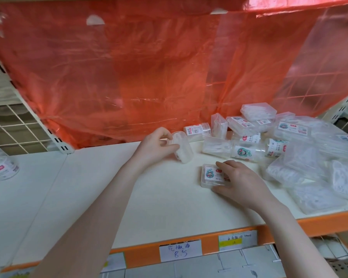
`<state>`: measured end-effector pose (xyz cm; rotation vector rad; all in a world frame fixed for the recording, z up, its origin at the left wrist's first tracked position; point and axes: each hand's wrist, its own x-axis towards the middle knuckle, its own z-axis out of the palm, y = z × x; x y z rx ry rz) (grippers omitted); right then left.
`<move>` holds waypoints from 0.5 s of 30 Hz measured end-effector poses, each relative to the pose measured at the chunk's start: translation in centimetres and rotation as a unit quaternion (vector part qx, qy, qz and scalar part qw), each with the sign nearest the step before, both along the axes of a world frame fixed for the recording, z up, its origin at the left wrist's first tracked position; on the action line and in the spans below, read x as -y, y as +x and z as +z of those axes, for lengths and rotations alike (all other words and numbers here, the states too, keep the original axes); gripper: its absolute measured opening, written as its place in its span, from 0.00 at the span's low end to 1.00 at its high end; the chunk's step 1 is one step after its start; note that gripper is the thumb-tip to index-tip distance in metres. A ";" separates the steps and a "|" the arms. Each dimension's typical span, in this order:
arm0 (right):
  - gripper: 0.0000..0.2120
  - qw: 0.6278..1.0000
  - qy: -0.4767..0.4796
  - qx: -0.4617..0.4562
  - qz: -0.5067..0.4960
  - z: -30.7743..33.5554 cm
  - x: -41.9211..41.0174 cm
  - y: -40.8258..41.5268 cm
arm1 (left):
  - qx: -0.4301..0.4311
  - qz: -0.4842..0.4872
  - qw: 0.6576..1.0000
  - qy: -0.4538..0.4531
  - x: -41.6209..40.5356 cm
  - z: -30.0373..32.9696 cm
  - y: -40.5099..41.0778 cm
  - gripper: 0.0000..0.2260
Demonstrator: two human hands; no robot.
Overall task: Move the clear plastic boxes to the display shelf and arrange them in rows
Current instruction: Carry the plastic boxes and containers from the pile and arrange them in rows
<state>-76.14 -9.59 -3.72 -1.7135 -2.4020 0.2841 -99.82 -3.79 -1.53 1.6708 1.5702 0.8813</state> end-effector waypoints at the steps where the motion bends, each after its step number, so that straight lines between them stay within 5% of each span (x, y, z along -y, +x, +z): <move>1: 0.33 1.000 0.001 -0.002 0.001 0.0 0.1 0.0 | -0.013 0.002 1.000 0.007 -0.1 -0.1 0.3 0.09; 15: 0.34 1.000 0.001 -0.014 0.005 -0.2 0.6 1.4 | -0.192 -0.081 0.976 0.061 -2.0 0.7 2.0 0.25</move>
